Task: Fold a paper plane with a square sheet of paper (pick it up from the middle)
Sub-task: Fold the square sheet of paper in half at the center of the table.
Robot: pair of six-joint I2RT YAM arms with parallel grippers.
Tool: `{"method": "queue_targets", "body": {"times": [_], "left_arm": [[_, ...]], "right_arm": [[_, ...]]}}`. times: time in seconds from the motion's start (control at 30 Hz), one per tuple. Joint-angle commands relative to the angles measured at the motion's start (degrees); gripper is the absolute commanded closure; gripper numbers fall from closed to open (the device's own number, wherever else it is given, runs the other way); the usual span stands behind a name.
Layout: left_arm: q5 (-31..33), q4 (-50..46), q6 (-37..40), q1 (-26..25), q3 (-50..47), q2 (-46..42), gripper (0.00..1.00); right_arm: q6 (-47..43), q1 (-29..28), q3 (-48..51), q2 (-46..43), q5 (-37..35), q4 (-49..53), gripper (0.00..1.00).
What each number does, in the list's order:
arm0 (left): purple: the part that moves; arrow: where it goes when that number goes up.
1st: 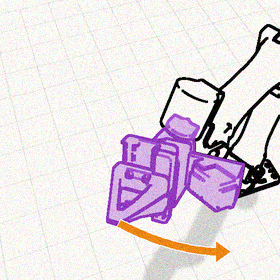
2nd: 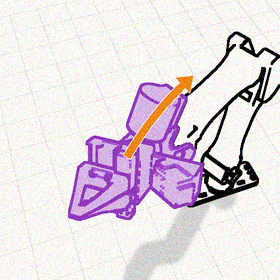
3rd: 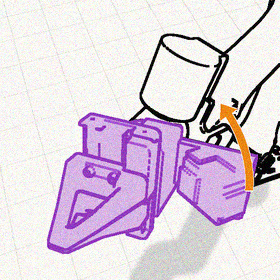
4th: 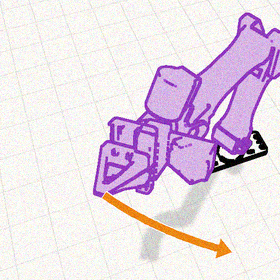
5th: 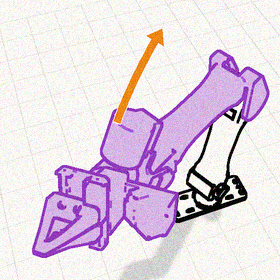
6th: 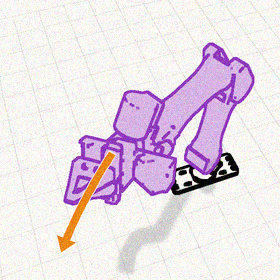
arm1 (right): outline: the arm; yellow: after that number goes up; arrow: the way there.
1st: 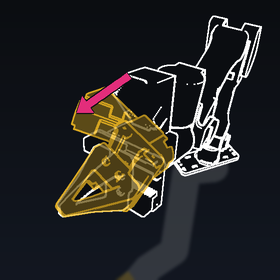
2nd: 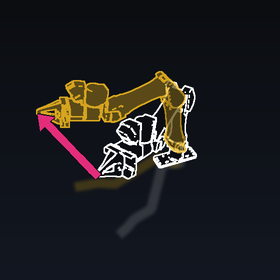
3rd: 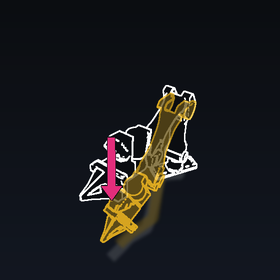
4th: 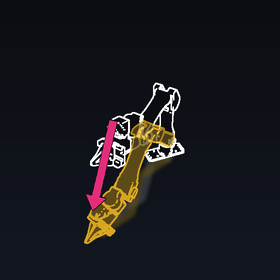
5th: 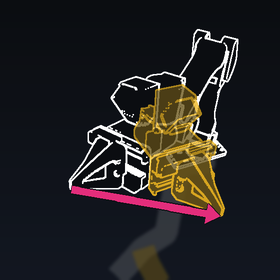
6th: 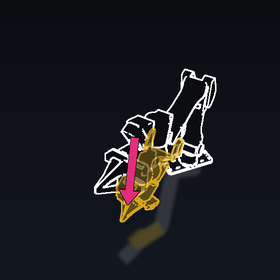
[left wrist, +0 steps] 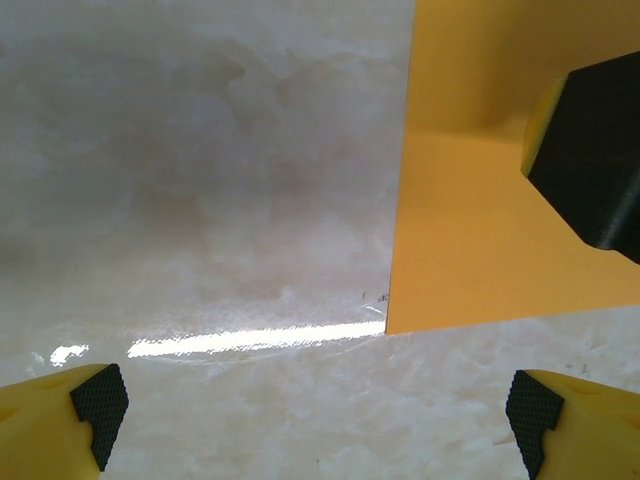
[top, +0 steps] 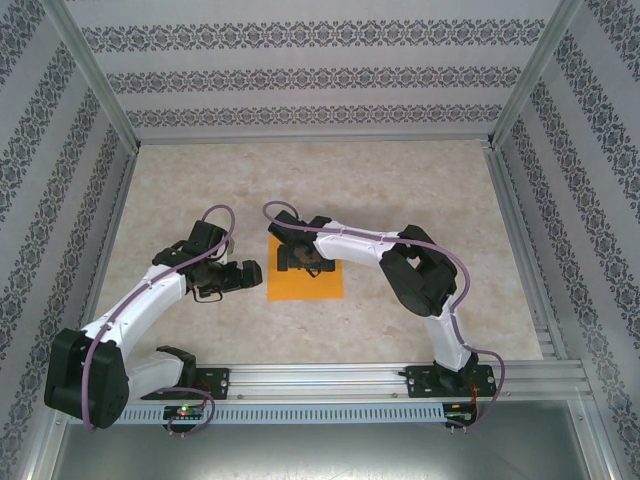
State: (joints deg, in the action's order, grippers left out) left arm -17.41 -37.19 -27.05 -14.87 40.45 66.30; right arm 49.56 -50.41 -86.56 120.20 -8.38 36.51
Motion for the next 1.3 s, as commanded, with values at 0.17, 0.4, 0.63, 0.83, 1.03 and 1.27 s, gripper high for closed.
{"method": "queue_targets", "body": {"times": [0.17, 0.4, 0.63, 0.83, 1.03, 1.27], "left_arm": [[-0.4, 1.1, -0.4, 0.6, -1.2, -0.5, 0.0], [-1.3, 1.6, -0.4, 0.7, -1.3, 0.3, 0.0], [-1.4, 1.9, -0.4, 0.7, -1.4, 0.6, 0.0], [-1.3, 2.0, -0.4, 0.7, -1.4, 0.3, 0.0], [-1.2, 2.1, -0.4, 0.7, -1.5, 0.3, 0.0], [-1.3, 2.1, -0.4, 0.7, -1.7, 0.4, 0.0]], "right_arm": [[0.0, -0.5, -3.7, 4.1, -2.4, 2.7, 0.09], [-0.8, -1.0, -6.0, 6.0, -5.8, 6.5, 0.12], [-2.1, -1.7, -6.5, 1.9, -8.5, 6.7, 0.14], [-3.2, -1.5, -7.0, 3.2, -6.2, 5.1, 0.16], [-4.5, -0.7, -6.3, 4.7, -3.1, 2.7, 0.2], [-4.8, -0.3, -5.4, 7.1, -1.9, 2.2, 0.22]]}}
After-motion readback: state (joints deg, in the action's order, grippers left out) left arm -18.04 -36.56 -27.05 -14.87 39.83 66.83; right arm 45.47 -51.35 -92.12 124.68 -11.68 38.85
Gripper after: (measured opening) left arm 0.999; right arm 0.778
